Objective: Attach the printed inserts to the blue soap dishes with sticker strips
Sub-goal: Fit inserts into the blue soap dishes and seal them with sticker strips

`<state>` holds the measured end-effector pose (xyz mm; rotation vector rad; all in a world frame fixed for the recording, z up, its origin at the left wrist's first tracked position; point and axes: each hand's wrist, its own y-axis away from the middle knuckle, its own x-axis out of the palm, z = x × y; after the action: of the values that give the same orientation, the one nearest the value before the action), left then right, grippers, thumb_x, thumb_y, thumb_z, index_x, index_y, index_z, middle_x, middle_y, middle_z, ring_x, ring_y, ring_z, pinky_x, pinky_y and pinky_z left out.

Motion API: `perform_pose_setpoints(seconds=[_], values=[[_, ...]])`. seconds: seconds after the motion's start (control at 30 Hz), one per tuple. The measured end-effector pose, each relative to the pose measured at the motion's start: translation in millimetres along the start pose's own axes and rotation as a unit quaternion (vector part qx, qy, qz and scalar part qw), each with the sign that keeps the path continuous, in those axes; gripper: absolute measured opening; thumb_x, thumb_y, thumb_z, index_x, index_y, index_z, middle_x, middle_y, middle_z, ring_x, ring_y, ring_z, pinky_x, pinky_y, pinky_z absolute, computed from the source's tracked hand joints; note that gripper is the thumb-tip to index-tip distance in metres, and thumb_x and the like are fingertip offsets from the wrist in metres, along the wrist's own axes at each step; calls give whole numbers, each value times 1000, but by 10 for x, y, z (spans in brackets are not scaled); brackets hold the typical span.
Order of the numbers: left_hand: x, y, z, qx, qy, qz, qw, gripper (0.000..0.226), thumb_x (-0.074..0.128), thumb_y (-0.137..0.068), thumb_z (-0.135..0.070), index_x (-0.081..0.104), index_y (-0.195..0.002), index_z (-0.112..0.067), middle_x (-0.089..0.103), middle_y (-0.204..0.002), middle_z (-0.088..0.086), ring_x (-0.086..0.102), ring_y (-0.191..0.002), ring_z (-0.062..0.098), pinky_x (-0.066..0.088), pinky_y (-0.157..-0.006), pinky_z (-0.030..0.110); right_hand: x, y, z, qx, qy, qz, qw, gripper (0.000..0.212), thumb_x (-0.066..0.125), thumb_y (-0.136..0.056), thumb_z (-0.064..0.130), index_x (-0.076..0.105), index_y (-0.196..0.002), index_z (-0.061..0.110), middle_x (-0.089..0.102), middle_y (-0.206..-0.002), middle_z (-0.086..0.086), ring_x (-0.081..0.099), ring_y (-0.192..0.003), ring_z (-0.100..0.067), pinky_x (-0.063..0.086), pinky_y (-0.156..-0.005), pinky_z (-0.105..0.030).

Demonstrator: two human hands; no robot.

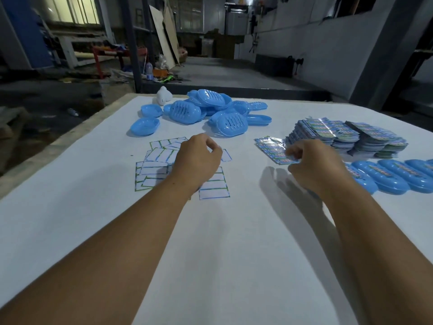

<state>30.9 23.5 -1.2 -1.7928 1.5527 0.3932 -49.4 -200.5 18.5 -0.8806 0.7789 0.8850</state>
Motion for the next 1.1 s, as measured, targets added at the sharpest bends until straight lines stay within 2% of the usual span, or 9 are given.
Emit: perform_pose_setpoints(seconds=[0.1,0.17,0.23,0.37,0.47,0.73,0.93,1.03,1.1], values=[[-128,-130,112,17,-26,-65,997,13,61,-93,-35,61,-86,-24,68,-84,-4,62,-74,14,47,-65,28,57,36,134,-41,-109,-35,993,17,71,-86,13,73,-95,27,64,-84,13,58,-79,-11,39,-63,-19],[-263,-261,271,36,-84,-132,987,12,59,-94,-32,59,-86,-23,66,-89,0,60,-79,20,46,-67,31,105,76,214,-66,-147,-44,986,16,70,-87,14,70,-83,30,64,-80,15,59,-78,-5,36,-59,-7],[-419,-411,471,44,-159,-173,971,16,55,-96,-30,65,-98,-18,63,-103,6,59,-94,27,48,-73,37,149,111,262,-80,-162,-44,983,21,70,-87,14,67,-78,33,64,-80,16,58,-74,4,35,-57,-4],[-652,-636,823,-45,-311,-96,945,44,46,-99,-35,51,-139,-19,49,-140,13,43,-125,35,38,-99,47,201,119,286,-87,-181,-44,979,22,69,-88,13,67,-78,33,65,-80,16,52,-70,17,35,-58,-2],[-691,-687,920,-115,-343,-21,932,48,37,-103,-38,39,-148,-23,40,-147,15,37,-134,36,33,-106,48,216,90,279,-91,-185,-49,977,22,69,-88,12,68,-80,33,64,-79,18,53,-71,17,34,-58,-1],[-640,-680,918,-98,-292,-94,947,35,52,-99,-42,58,-122,-17,62,-119,12,52,-116,33,41,-94,45,237,69,289,-92,-217,-48,971,19,70,-87,13,69,-80,30,65,-78,16,54,-68,13,34,-58,-6],[-598,-558,709,23,-169,-155,973,23,60,-95,-40,57,-106,-20,59,-110,7,56,-95,22,47,-78,37,258,83,312,-94,-231,-37,968,20,71,-86,13,68,-79,32,64,-77,15,54,-64,8,37,-61,-9],[-517,-399,491,70,-33,-97,992,18,68,-89,-39,55,-92,-27,59,-107,-2,55,-94,13,41,-74,28,272,93,340,-100,-231,-28,967,18,72,-86,17,70,-93,33,65,-85,13,54,-64,-4,42,-68,-21],[-467,-268,345,101,24,-15,994,19,71,-85,-40,54,-86,-32,61,-103,-10,58,-96,8,43,-72,26,283,106,351,-112,-228,-17,967,33,74,-87,20,65,-115,35,63,-99,14,58,-74,-4,42,-73,-24]])
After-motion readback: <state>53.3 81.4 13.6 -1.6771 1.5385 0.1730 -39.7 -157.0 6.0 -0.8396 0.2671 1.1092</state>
